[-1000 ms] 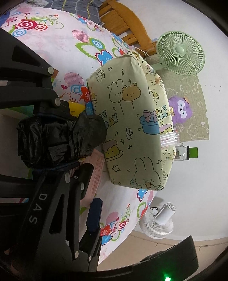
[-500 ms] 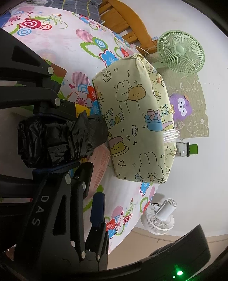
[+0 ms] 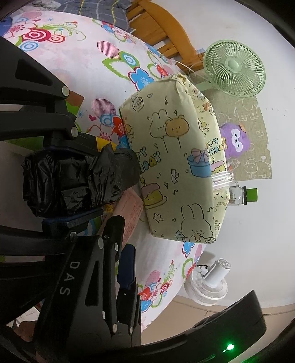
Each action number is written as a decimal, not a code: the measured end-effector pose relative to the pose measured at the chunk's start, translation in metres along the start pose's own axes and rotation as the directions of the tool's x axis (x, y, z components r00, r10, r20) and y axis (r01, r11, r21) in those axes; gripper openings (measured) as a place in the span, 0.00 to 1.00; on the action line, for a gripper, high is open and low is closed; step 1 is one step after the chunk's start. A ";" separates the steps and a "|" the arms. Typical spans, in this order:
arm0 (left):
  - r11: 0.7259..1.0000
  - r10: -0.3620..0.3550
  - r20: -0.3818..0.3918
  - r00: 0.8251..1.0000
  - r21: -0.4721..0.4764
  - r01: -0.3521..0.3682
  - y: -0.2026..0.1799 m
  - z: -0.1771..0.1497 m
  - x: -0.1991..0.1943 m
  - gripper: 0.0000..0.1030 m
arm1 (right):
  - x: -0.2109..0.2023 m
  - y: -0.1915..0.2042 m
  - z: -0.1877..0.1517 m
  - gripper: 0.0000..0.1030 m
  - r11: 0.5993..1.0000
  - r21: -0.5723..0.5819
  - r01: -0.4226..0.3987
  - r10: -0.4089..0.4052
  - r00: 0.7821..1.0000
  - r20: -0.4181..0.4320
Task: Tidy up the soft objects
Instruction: 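Grasp the pink packet with right tool while left tool holds the black bag, then lift the pink packet with right tool while left tool lifts the black bag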
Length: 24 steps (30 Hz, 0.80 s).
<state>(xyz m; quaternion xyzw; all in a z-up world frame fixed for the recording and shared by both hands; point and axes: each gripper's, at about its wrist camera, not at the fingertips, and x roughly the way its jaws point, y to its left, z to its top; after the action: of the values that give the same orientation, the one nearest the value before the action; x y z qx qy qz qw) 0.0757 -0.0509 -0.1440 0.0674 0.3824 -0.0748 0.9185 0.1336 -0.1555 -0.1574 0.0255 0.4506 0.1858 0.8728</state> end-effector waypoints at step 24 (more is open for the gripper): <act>1.000 0.016 -0.030 0.999 0.008 -0.016 0.010 0.001 0.003 0.40 | 0.012 0.021 0.009 0.44 0.996 -0.029 0.083 -0.084 0.995 -0.052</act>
<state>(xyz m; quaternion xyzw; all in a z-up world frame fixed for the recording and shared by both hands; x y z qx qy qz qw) 0.0802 -0.0420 -0.1454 0.0750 0.3955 -0.0678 0.9129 0.1407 -0.1301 -0.1573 -0.0103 0.4717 0.1558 0.8678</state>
